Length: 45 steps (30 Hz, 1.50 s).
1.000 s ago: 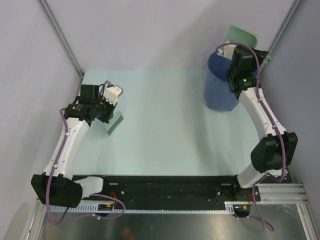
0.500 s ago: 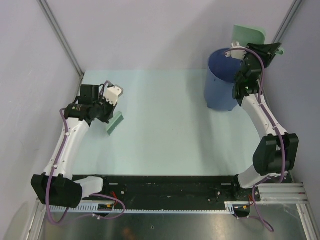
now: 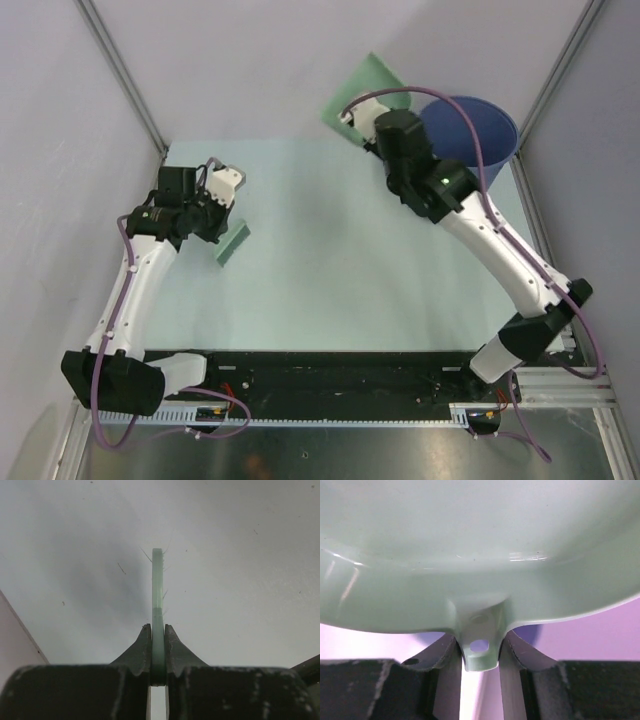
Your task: Sweep away the paper scraps from the table
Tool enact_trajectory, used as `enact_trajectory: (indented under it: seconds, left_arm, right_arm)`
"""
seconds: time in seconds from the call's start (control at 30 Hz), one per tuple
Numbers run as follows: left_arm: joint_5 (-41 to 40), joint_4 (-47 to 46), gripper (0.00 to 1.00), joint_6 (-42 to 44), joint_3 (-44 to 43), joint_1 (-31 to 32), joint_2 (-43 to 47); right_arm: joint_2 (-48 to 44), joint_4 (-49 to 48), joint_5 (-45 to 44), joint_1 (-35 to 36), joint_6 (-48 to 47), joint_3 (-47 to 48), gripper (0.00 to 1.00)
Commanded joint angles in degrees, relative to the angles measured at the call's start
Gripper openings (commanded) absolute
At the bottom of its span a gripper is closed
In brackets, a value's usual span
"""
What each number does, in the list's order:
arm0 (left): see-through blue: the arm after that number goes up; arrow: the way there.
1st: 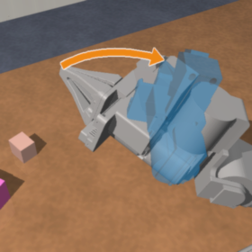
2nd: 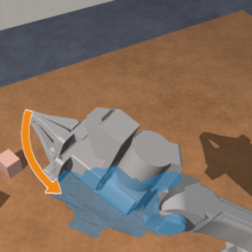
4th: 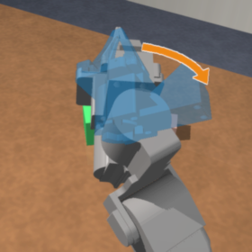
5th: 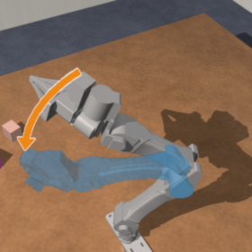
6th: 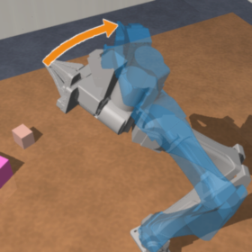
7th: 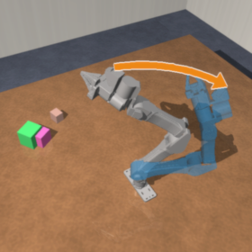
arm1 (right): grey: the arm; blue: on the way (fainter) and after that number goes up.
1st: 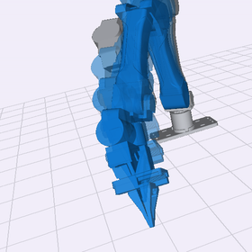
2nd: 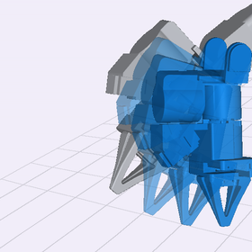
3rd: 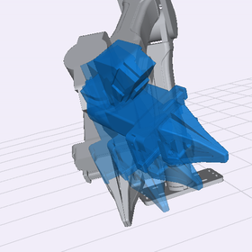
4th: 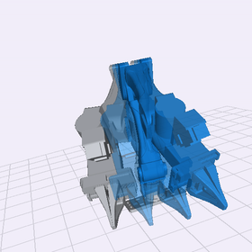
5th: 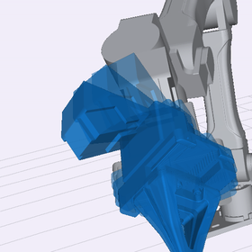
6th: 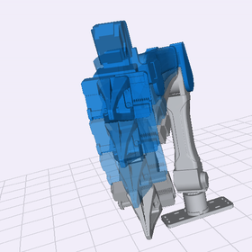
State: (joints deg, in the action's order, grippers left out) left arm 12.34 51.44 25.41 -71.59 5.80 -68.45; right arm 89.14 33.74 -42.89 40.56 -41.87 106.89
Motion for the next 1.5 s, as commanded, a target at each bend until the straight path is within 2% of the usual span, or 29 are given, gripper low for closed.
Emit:
enact_trajectory:
  seconds: [0.0,0.1,0.17,0.27,0.6,0.7,0.8,0.83,0.9,0.93,1.1,1.2,1.23,1.3,1.33,1.4,1.47]
  left_arm:
    - [1.2,-1.69,0.0,-1.5,-3.03,-0.09,1.56]
    - [1.2,-1.7,0.0,-1.59,-3.2,-0.09,1.56]
    - [1.28,-1.69,0.0,-1.68,-2.94,-0.09,1.56]
    - [1.64,-1.69,0.0,-1.59,-2.41,-0.09,1.56]
    - [1.37,-1.69,0.0,-0.98,-1.53,-0.09,1.3]
    - [1.37,-1.61,0.0,-1.06,-1.88,0.0,0.6]
    - [1.64,-1.61,0.0,-1.24,-2.32,0.0,0.33]
    - [1.81,-1.61,0.0,-1.41,-2.5,0.17,0.24]
    - [1.64,-1.61,0.0,-1.41,-2.76,0.35,0.07]
    - [1.64,-1.61,0.0,-1.33,-2.94,0.7,-0.02]
    - [0.15,-1.61,0.0,-2.55,-6.53,3.86,-2.21]
    - [-5.55,-1.69,0.0,-4.57,-11.36,10.61,-5.19]
    - [-9.75,-1.87,0.0,-5.01,-12.86,15.33,-6.25]
    - [-15.47,-2.74,0.0,-6.25,-16.73,20.54,-10.28]
    - [-21.94,-4.23,0.0,-6.34,-17.61,25.61,-11.7]
    - [-28.65,-5.9,0.0,-6.42,-19.89,30.3,-15.38]
    - [-36.72,-7.93,0.0,-5.47,-22.08,36.8,-21.18]
  right_arm:
    - [9.1,29.76,10.26,2.33,31.55,3.76,0.0]
    - [14.63,34.98,23.94,1.81,40.27,3.24,0.0]
    - [18.07,32.55,33.62,0.23,42.82,-2.73,0.0]
    - [21.41,29.91,39.18,-1.09,44.06,-7.39,0.0]
    - [29.94,25.33,46.14,-2.94,46.0,-14.08,0.0]
    - [32.14,25.85,45.27,-2.41,46.26,-13.73,0.05]
    - [32.85,26.29,44.39,-1.97,46.35,-13.2,0.15]
    - [32.5,26.29,44.39,-1.88,46.44,-13.11,0.31]
    - [31.71,26.21,44.3,-1.53,46.35,-12.85,0.52]
    - [31.1,26.03,44.13,-1.45,46.35,-12.5,0.99]
    - [23.81,26.38,40.09,-1.36,47.84,-10.74,1.0]
    - [16.08,25.07,38.94,-1.97,48.72,-11.0,1.0]
    - [13.89,23.41,38.24,-2.75,49.07,-11.61,1.0]
    - [6.36,21.21,37.19,-3.46,50.47,-14.94,1.0]
    - [3.87,18.32,36.4,-4.07,51.0,-16.44,1.0]
    - [-4.28,15.5,35.17,-7.32,53.1,-22.32,1.0]
    - [-8.62,13.55,33.49,-12.22,55.04,-25.41,1.0]
